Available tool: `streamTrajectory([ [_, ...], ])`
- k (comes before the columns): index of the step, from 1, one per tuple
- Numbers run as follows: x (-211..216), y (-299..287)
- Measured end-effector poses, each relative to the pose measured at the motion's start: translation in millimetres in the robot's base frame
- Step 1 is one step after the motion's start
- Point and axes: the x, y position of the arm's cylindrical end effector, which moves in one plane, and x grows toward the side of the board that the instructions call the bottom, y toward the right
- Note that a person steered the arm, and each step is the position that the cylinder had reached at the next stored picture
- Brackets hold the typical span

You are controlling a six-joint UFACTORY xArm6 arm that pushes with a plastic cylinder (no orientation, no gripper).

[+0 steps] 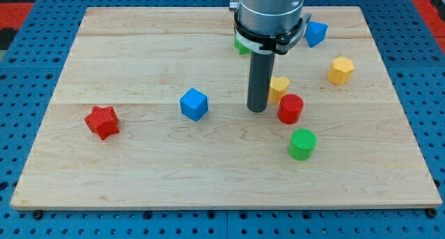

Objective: Push yellow heart into the yellow hexagon

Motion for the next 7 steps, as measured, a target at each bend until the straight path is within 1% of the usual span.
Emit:
streamTrajectory([
  [2,-42.2,5.3],
  [3,-49.2,42.6],
  [4,-30.4,39.1],
  [5,-0.9,54.4],
  [6,-12.9,55.5],
  [7,-19.7,18.3],
])
